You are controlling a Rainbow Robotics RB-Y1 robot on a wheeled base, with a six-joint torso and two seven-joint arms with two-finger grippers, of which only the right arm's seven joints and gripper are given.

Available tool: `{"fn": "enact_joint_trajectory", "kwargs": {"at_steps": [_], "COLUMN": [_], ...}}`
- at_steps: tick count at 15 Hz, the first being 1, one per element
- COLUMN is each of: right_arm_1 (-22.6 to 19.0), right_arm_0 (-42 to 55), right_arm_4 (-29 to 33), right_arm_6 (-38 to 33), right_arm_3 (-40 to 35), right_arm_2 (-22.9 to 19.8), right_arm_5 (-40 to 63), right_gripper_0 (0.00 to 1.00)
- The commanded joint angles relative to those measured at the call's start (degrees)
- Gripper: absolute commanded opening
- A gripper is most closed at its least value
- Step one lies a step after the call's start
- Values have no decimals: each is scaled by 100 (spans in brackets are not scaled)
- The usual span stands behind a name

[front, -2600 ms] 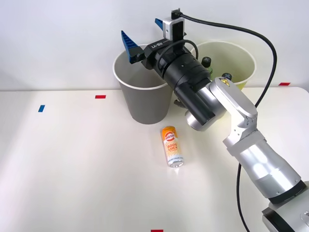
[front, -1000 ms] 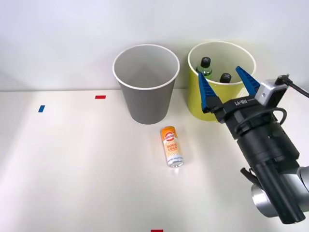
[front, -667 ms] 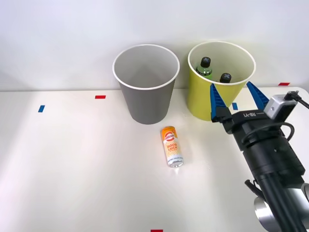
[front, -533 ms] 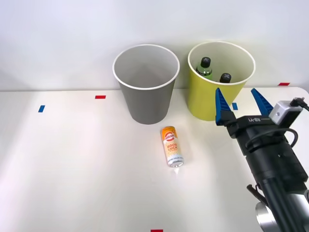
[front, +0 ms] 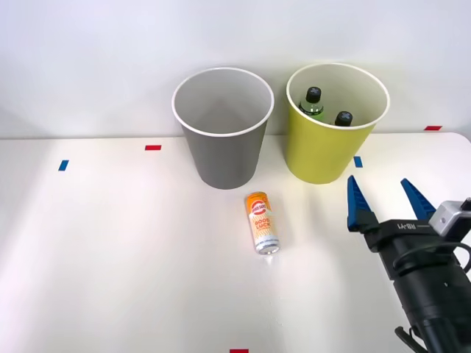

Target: Put cans in the gray bin, plastic bottles in the light green bin

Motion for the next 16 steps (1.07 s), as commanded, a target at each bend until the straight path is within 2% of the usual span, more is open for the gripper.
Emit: {"fn": "enact_joint_trajectory", "kwargs": {"at_steps": [1, 3, 5, 9, 14, 16], "right_arm_1": [316, 395, 457, 562, 729, 738], "right_arm_0": [425, 741, 996, 1585, 1550, 1752], "right_arm_4": [-486, -1084, -1312, -1295, -1725, -2156], "right_arm_6": [1300, 2408, 2891, 3005, 3401, 4596], "right_arm_3": [1, 1, 1, 1, 951, 968], "right_arm_2": [-115, -53, -45, -97, -510, -475], "right_arm_5": [-319, -442, -609, -1110, -2270, -2296], "right_gripper_0": [100, 100, 100, 100, 100, 100]}}
